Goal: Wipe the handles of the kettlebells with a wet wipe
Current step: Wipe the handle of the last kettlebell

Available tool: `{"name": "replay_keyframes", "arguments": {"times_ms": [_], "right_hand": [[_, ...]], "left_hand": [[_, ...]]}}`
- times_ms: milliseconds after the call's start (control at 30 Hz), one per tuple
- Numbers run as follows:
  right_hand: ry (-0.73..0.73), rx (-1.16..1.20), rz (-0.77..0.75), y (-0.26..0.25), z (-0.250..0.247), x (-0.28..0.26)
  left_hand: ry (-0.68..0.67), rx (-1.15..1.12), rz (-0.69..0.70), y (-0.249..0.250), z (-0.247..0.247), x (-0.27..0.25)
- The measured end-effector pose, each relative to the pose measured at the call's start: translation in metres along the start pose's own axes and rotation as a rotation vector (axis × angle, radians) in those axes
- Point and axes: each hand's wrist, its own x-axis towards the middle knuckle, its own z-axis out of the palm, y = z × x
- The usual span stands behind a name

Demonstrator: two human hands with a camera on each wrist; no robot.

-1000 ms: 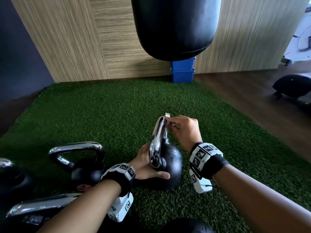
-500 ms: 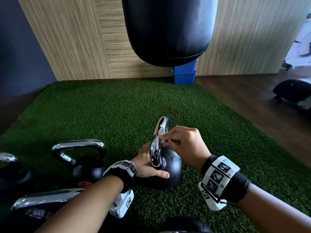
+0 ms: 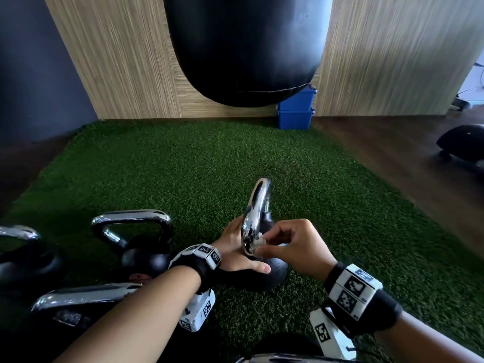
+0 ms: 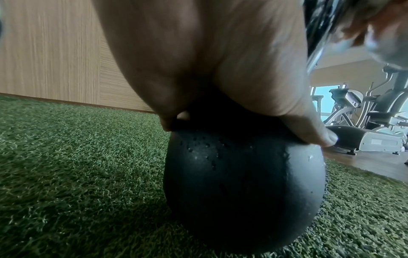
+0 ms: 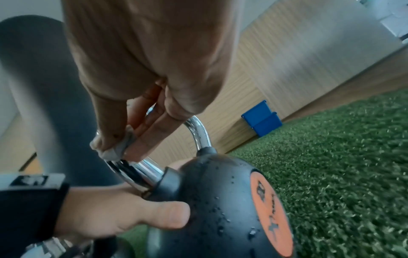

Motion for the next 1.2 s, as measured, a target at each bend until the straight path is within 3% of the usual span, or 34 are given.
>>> {"name": "replay_keyframes", "arguments": {"times_ms": [133,333,467,533,633,833,900,1033,1200], "right_hand": [[-0.035,-0.14,-0.043,0.015,0.0,0.003],[-0.148,-0.356,-0.157,0.014,-0.007,0.018],[-0.354,-0.459,-0.088,0.001,-0.01,0.04],[-0.412,-0.505,-0.083,-0.005,-0.01,0.046],[-0.478,-0.382,-0.049,-0.013,-0.017,0.051],[-0.62,-0.523,0.033,-0.018,-0.016,0.067],[-0.616,-0.422,0.066,-0.018,-0.017,0.068],[-0.606,-0.008,0.134,-0.013,-0.021,0.061],[-0.571,0.593,0.276,0.006,-0.014,0.052]], "left_hand": [[-0.028,0.049,-0.052,0.007,-0.004,-0.001],[0.032,0.045,-0.035,0.012,-0.006,-0.002],[0.027,0.056,0.075,0.01,-0.009,-0.005],[0.022,-0.026,0.038,0.01,-0.009,-0.009],[0.056,-0.154,-0.027,0.01,-0.008,-0.01],[0.007,0.026,-0.06,0.012,-0.006,-0.008],[-0.001,0.02,-0.069,0.016,-0.007,-0.011],[0.024,-0.164,-0.116,0.024,-0.011,-0.016],[0.021,-0.165,-0.092,0.03,-0.017,-0.018]]}}
